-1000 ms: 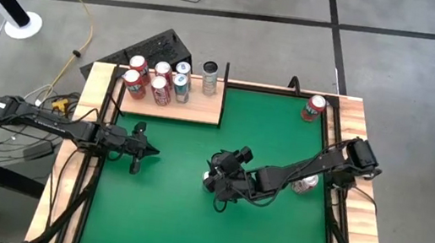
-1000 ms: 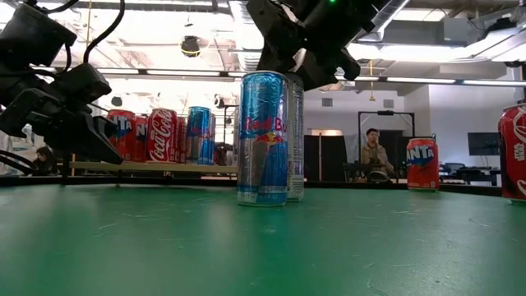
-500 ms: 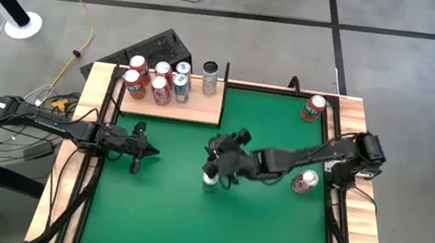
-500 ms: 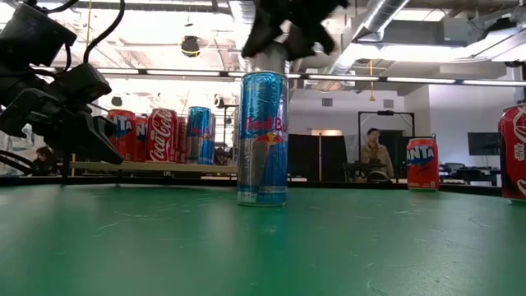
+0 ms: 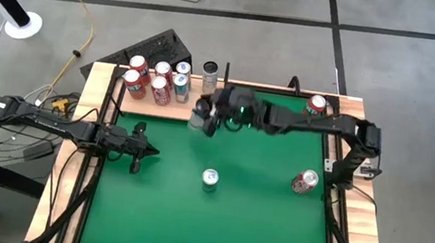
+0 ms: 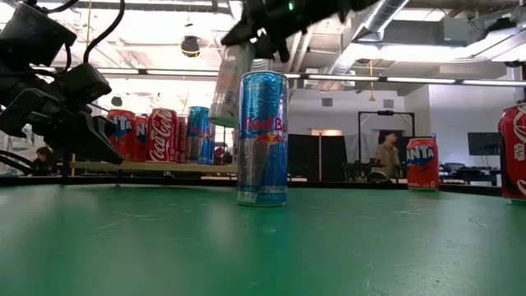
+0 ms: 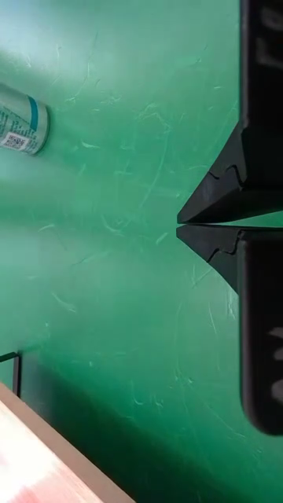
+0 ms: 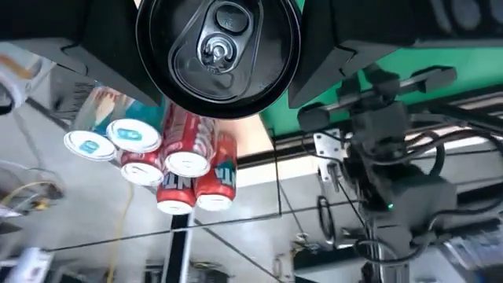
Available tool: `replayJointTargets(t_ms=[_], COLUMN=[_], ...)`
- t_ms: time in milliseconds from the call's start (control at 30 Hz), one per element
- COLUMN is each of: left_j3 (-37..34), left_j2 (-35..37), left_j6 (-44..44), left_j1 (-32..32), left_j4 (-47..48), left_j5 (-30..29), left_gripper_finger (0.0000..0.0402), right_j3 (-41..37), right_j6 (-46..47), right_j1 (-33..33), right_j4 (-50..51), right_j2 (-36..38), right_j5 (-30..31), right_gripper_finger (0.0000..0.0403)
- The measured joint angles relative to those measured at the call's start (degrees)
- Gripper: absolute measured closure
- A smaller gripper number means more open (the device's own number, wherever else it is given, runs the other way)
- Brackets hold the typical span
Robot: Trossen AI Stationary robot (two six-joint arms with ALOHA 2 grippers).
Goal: Place canned beverage on shelf
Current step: Put the top white and yellow soda can on the shelf aligned with the other white and yellow soda can
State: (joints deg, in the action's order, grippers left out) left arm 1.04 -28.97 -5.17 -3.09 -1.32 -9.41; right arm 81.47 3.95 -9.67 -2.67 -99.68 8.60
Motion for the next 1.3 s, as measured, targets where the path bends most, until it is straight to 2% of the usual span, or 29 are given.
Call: replayJointTargets(t_ms=[67, 233, 467, 1100, 1300], left_j3=[0.0, 0.0, 0.0, 0.0, 0.0], left_j2=[0.0, 0.0, 0.0, 0.0, 0.0], left_j6=[0.0, 0.0, 0.0, 0.0, 0.0], left_j1=[0.0, 0.0, 0.0, 0.0, 0.0], left_j4=[0.0, 0.0, 0.0, 0.0, 0.0], left_j5=[0.0, 0.0, 0.0, 0.0, 0.0], left_gripper_finger=[0.0402, 0.0402, 0.0402, 0.0402, 0.0402], right_j3=[0.0, 0.0, 0.0, 5.5, 5.7], right_j6=[-1.2, -6.8, -9.9, -13.7, -13.2], right_j1=[-3.1, -8.3, -10.9, -14.0, -14.2], right_j4=[0.3, -0.1, -4.3, 1.5, 1.4], right_j2=[0.0, 0.0, -4.7, -11.3, -11.3], right_j5=[-3.3, -7.2, -14.1, -17.7, -17.7], right_gripper_finger=[0.0125, 0.0125, 0.0125, 0.0124, 0.0067])
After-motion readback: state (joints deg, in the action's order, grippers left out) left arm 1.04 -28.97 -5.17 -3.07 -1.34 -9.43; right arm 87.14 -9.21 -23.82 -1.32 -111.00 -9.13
